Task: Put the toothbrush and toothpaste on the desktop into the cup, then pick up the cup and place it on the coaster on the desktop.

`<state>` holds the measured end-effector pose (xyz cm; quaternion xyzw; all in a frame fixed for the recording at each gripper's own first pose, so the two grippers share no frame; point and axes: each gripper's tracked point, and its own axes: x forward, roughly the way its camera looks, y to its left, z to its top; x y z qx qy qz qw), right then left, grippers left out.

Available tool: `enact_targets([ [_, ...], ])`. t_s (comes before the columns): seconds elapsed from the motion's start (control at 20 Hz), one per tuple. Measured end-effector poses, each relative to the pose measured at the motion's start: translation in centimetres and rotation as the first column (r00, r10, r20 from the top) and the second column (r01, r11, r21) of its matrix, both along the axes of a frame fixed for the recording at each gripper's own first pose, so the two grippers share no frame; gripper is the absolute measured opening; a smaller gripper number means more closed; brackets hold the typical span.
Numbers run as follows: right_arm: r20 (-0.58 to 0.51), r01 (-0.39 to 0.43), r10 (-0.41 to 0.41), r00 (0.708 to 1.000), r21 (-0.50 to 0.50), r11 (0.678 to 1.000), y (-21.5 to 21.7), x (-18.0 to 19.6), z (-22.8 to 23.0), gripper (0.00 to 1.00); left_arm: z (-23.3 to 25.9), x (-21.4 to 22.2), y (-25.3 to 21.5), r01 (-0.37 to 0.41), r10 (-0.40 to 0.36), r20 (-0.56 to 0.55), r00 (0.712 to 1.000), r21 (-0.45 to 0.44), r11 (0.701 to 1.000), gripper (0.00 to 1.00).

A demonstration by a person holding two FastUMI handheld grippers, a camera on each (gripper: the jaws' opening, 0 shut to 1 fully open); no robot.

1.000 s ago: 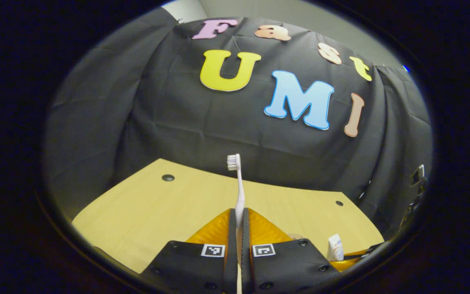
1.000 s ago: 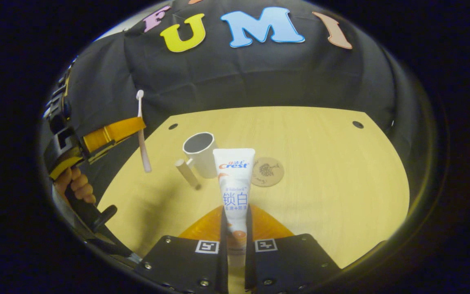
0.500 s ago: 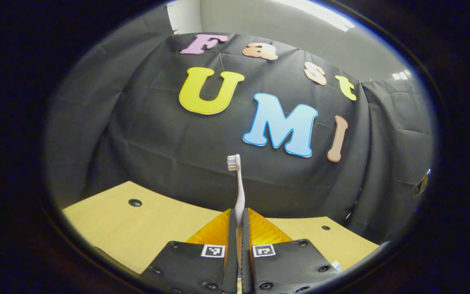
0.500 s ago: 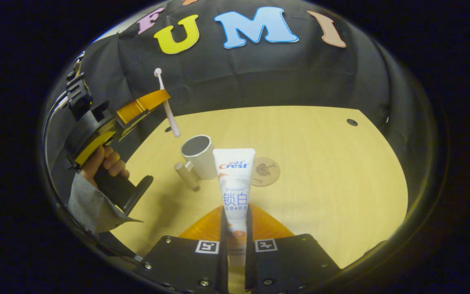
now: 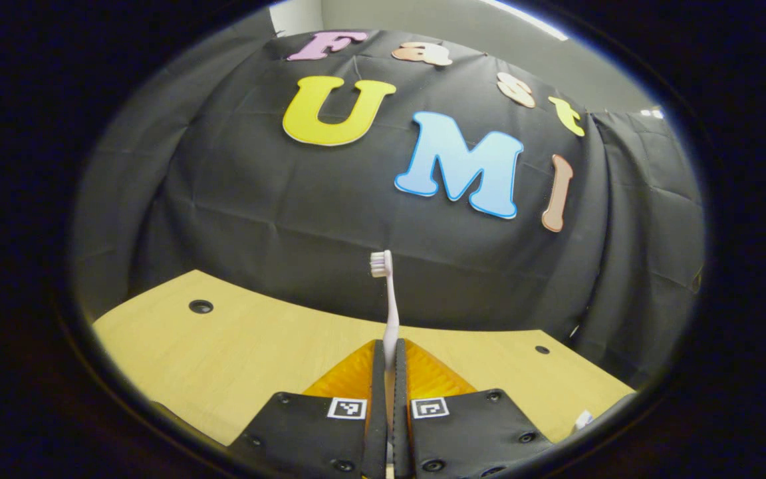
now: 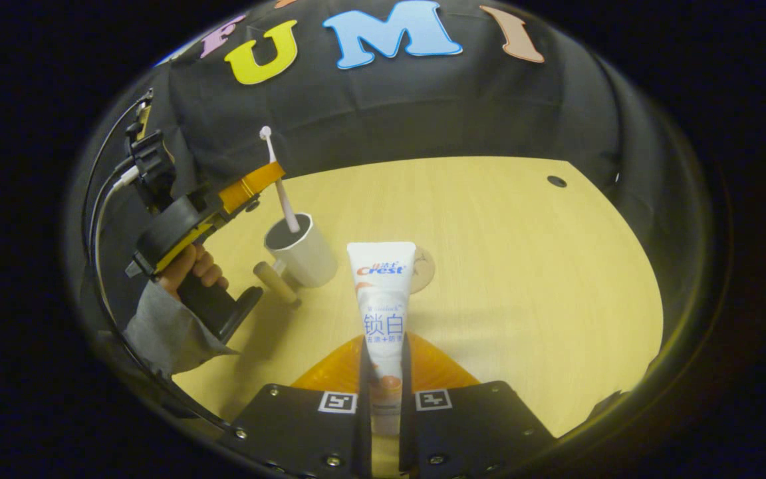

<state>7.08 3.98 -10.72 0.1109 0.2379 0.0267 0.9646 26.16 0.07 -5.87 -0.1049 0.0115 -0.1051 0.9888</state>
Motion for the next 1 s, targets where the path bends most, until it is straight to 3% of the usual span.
enact_targets([
  [0.15, -0.008, -0.011, 0.011, 1.0, 0.011, 1.0, 0.6, 0.2, 0.0, 0.17, -0.7, -0.2, 0.4, -0.009, 0.009, -0.018, 1.0, 0.011, 1.0, 0.1],
  [0.2, -0.008, -0.015, 0.015, 1.0, 0.011, 1.0, 0.9, 0.2, 0.0, 0.17, -1.1, -0.4, 0.3, -0.009, 0.009, -0.023, 1.0, 0.018, 1.0, 0.18],
  [0.25, -0.007, -0.019, 0.019, 1.0, 0.007, 1.0, 1.0, 0.3, 0.1, 0.17, -1.2, -0.6, 0.3, -0.004, 0.005, -0.029, 1.0, 0.029, 1.0, 0.13],
  [0.35, -0.003, -0.029, 0.029, 1.0, 0.001, 1.0, 1.4, 0.4, 0.4, 0.17, -2.1, -1.1, 0.2, 0.005, -0.003, -0.048, 0.999, 0.044, 0.999, 0.12],
  [0.5, 0.016, -0.038, 0.038, 0.999, 0.0, 0.999, 2.0, 0.9, 1.1, 0.17, -2.1, -2.0, 0.4, 0.013, -0.011, -0.068, 0.998, 0.029, 1.0, 0.31],
  [0.65, 0.051, -0.055, 0.055, 0.997, 0.004, 0.998, 2.9, 1.8, 2.7, 0.17, -2.6, -3.1, 0.3, 0.034, -0.034, -0.103, 0.994, 0.003, 0.999, 0.72],
  [0.75, 0.078, -0.069, 0.068, 0.995, 0.001, 0.998, 3.6, 2.6, 3.7, 0.17, -2.8, -4.0, 0.8, 0.022, -0.022, -0.114, 0.993, -0.001, 1.0, 0.89],
  [1.0, 0.126, -0.104, 0.105, 0.987, -0.014, 0.995, 5.1, 5.2, 5.9, 0.17, -3.5, -6.8, 3.1, -0.015, 0.017, -0.179, 0.984, 0.014, 1.0, 0.9],
])
